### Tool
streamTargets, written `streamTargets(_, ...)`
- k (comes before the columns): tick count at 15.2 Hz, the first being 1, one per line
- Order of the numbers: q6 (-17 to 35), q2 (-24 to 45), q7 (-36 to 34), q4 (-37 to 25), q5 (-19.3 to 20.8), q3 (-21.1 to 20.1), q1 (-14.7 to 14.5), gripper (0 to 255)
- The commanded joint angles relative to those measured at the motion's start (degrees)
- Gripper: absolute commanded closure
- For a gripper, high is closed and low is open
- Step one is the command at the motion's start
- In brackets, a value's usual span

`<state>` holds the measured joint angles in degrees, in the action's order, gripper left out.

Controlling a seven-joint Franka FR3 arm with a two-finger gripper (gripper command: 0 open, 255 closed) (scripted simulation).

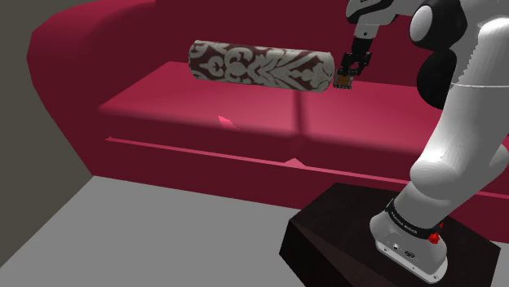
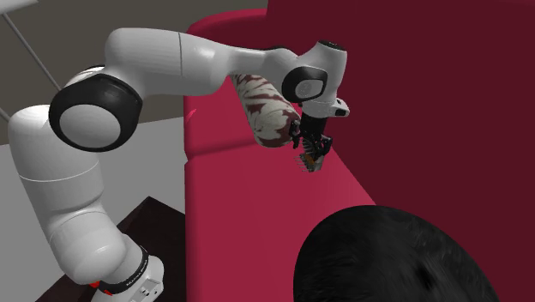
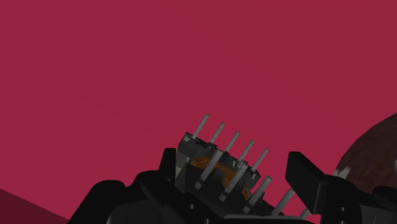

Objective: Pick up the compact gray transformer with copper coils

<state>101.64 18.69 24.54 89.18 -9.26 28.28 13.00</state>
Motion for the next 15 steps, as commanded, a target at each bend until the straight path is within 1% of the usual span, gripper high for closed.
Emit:
streamTargets(1,0.2,0.0,0.0,0.2,0.0,0.0,-0.1,255)
streamTargets(9,0.1,0.1,0.1,0.0,-0.1,0.0,0.1,255)
streamTargets(15,-4.4,-0.1,-0.1,-4.4,0.2,0.2,0.4,255)
